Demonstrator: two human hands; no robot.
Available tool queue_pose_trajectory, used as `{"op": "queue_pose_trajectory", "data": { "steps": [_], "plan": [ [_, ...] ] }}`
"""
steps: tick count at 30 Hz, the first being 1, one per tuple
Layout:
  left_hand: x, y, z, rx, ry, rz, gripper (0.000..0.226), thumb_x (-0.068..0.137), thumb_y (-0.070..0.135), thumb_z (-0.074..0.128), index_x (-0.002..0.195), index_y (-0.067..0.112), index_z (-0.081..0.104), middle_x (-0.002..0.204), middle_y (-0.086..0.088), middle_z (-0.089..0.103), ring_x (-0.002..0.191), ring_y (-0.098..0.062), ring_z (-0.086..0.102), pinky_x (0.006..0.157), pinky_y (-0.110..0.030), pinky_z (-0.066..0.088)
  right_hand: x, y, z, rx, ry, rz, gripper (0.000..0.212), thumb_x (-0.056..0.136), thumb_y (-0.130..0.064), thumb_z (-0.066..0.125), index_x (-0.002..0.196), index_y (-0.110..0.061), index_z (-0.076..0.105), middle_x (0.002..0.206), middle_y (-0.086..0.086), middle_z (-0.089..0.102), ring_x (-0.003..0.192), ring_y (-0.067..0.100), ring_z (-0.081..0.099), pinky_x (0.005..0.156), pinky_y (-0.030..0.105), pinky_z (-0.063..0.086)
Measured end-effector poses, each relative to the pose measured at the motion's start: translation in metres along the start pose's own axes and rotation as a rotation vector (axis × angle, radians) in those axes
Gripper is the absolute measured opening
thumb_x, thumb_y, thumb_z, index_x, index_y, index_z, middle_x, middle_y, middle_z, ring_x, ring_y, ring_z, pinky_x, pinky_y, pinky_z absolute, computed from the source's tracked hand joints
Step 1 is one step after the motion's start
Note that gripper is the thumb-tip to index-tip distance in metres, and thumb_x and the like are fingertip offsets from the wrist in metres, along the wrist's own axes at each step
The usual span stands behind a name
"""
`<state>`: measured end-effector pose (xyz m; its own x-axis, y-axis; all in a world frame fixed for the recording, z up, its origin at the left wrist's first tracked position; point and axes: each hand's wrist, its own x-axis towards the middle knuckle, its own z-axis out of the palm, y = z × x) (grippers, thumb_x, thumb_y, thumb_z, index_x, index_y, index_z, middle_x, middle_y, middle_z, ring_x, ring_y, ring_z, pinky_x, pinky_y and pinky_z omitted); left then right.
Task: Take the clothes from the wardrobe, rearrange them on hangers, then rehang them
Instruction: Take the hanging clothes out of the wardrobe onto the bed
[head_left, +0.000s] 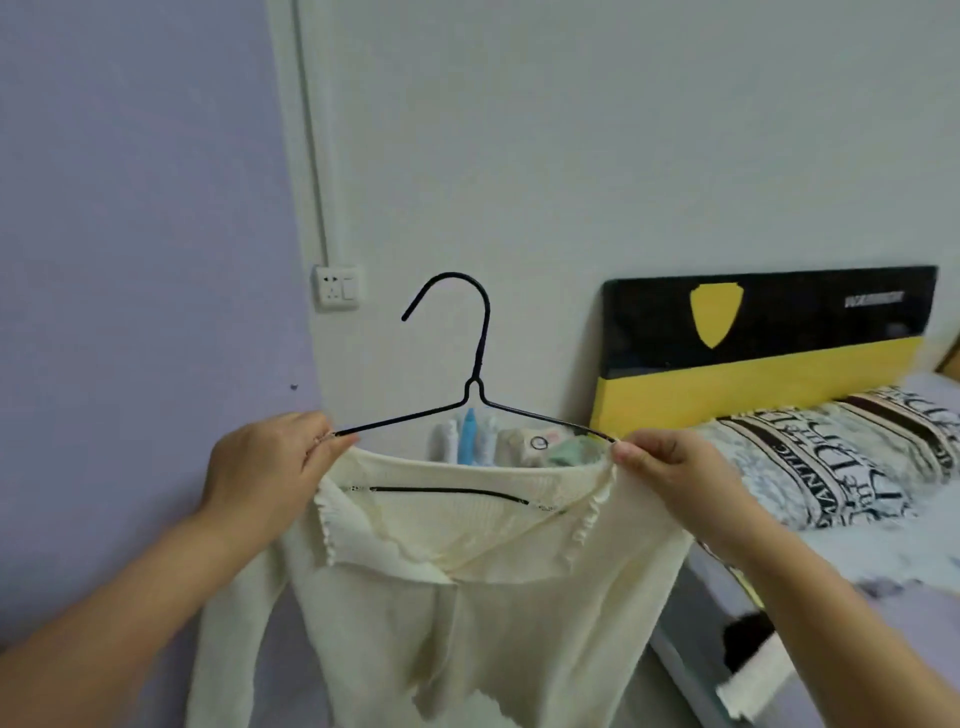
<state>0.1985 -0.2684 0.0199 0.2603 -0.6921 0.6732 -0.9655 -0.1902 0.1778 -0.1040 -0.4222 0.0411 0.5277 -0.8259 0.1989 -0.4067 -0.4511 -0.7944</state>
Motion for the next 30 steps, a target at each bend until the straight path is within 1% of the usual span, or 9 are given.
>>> {"op": "queue_pose_trajectory", "data": {
  "steps": [4, 6, 10, 12, 14, 17, 21, 26, 30],
  "plan": [
    [0.025, 0.059, 0.042, -0.101, -0.046, 0.074, 0.04, 0.082, 0.036, 0.062, 0.055, 0.014, 0.043, 0.048, -0.002, 0.044, 0.047, -0.031, 0.051, 0.045, -0.023, 0.021, -0.028, 0.033, -0.056, -0.018, 0.162, 0.066, 0.032, 0.092, -0.017, 0.056, 0.073, 0.009, 0.06, 0.062, 0.012, 0.048, 0.059, 0.018, 0.044, 0.06, 0.03, 0.033],
    [0.035, 0.096, 0.062, -0.164, -0.062, 0.117, 0.039, 0.082, 0.027, 0.069, 0.055, 0.016, 0.043, 0.047, 0.007, 0.033, 0.047, -0.026, 0.045, 0.046, -0.02, 0.02, -0.044, 0.052, -0.086, -0.03, 0.229, 0.103, 0.03, 0.091, -0.016, 0.057, 0.071, 0.005, 0.062, 0.06, 0.01, 0.051, 0.058, 0.018, 0.047, 0.058, 0.028, 0.035],
    [0.05, 0.179, 0.098, -0.291, -0.103, 0.183, 0.033, 0.082, 0.03, 0.067, 0.058, 0.014, 0.05, 0.047, 0.011, 0.033, 0.049, -0.023, 0.04, 0.048, -0.018, 0.023, -0.082, 0.091, -0.148, -0.045, 0.353, 0.193, 0.033, 0.09, -0.017, 0.058, 0.058, -0.01, 0.061, 0.05, -0.006, 0.05, 0.05, 0.008, 0.044, 0.049, 0.019, 0.034],
    [0.054, 0.224, 0.115, -0.336, -0.108, 0.226, 0.033, 0.081, 0.03, 0.067, 0.058, 0.013, 0.051, 0.047, 0.012, 0.032, 0.05, -0.022, 0.039, 0.049, -0.018, 0.024, -0.104, 0.108, -0.18, -0.059, 0.401, 0.237, 0.034, 0.09, -0.017, 0.059, 0.056, -0.014, 0.059, 0.05, -0.005, 0.048, 0.05, 0.01, 0.042, 0.051, 0.023, 0.033],
    [0.057, 0.268, 0.132, -0.374, -0.115, 0.28, 0.036, 0.081, 0.028, 0.069, 0.056, 0.016, 0.046, 0.046, 0.013, 0.03, 0.049, -0.021, 0.037, 0.047, -0.018, 0.021, -0.125, 0.124, -0.21, -0.065, 0.441, 0.276, 0.033, 0.091, -0.017, 0.058, 0.059, -0.01, 0.06, 0.055, 0.002, 0.047, 0.054, 0.015, 0.041, 0.054, 0.028, 0.031],
    [0.057, 0.331, 0.157, -0.445, -0.172, 0.314, 0.034, 0.081, 0.026, 0.069, 0.058, 0.012, 0.05, 0.049, 0.007, 0.041, 0.051, -0.023, 0.042, 0.046, -0.023, 0.022, -0.159, 0.148, -0.252, -0.096, 0.502, 0.336, 0.03, 0.092, -0.017, 0.057, 0.065, -0.003, 0.063, 0.06, 0.006, 0.05, 0.056, 0.016, 0.043, 0.056, 0.029, 0.031],
    [0.057, 0.408, 0.183, -0.552, -0.236, 0.408, 0.052, 0.08, 0.024, 0.071, 0.054, 0.03, 0.026, 0.048, 0.015, 0.027, 0.05, -0.019, 0.036, 0.046, -0.018, 0.016, -0.201, 0.178, -0.297, -0.132, 0.597, 0.429, 0.033, 0.092, -0.017, 0.057, 0.063, -0.003, 0.061, 0.056, 0.003, 0.048, 0.052, 0.014, 0.04, 0.051, 0.025, 0.03],
    [0.071, 0.489, 0.218, -0.629, -0.323, 0.515, 0.038, 0.082, 0.03, 0.067, 0.056, 0.024, 0.039, 0.047, 0.012, 0.032, 0.047, -0.015, 0.037, 0.045, -0.023, 0.018, -0.235, 0.209, -0.342, -0.119, 0.706, 0.549, 0.033, 0.093, -0.019, 0.055, 0.071, 0.005, 0.06, 0.061, 0.009, 0.045, 0.057, 0.016, 0.04, 0.059, 0.029, 0.03],
    [0.089, 0.545, 0.254, -0.688, -0.375, 0.604, 0.036, 0.084, 0.031, 0.064, 0.058, 0.023, 0.041, 0.047, 0.01, 0.033, 0.047, -0.005, 0.033, 0.044, -0.022, 0.017, -0.24, 0.235, -0.373, -0.133, 0.799, 0.614, 0.032, 0.092, -0.019, 0.057, 0.068, 0.002, 0.06, 0.059, 0.007, 0.045, 0.057, 0.017, 0.04, 0.059, 0.029, 0.03]
  ]
}}
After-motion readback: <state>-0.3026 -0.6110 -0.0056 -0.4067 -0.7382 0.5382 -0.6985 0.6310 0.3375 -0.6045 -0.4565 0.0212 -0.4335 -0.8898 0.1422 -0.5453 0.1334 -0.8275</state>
